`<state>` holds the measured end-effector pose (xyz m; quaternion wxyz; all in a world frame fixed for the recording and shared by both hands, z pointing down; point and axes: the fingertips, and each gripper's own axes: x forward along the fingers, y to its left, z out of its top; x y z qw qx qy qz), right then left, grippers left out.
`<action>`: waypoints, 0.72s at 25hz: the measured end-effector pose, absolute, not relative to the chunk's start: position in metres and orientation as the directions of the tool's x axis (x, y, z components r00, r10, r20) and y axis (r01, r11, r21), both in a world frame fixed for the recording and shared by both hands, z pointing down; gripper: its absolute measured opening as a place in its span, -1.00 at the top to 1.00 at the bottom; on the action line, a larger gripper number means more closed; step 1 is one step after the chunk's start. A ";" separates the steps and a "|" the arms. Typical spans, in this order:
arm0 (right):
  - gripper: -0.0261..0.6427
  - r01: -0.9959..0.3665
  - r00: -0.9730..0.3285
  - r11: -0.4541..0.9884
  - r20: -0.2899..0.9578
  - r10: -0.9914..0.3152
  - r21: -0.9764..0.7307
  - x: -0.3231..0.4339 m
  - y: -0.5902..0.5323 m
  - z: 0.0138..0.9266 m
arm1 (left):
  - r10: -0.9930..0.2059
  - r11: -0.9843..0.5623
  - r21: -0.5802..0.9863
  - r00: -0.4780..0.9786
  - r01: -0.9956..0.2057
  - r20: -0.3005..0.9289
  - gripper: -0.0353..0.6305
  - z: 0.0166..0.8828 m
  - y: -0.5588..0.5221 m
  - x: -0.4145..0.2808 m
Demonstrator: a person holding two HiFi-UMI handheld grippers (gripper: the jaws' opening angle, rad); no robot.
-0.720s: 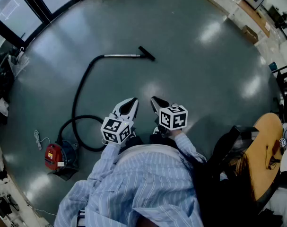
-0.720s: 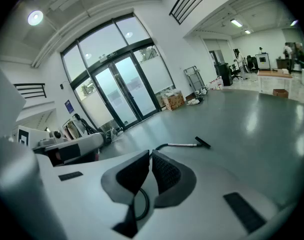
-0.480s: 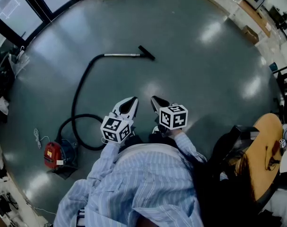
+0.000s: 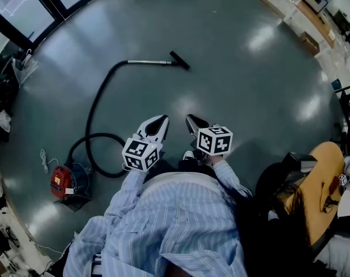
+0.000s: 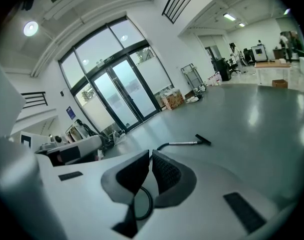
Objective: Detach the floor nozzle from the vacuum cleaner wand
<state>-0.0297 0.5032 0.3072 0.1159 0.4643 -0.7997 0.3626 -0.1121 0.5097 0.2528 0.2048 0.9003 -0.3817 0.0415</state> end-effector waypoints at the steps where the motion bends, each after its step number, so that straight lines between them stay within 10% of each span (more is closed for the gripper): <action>1: 0.85 -0.826 -0.544 0.309 0.522 -0.657 -0.471 -0.027 0.503 0.308 | -0.671 -0.623 0.339 0.705 -0.705 0.232 0.87 0.253 0.509 -0.109; 18: 0.85 -0.803 -0.587 0.354 0.532 -0.611 -0.479 0.044 0.493 0.320 | -0.708 -0.575 0.337 0.660 -0.745 0.250 0.87 0.259 0.493 -0.043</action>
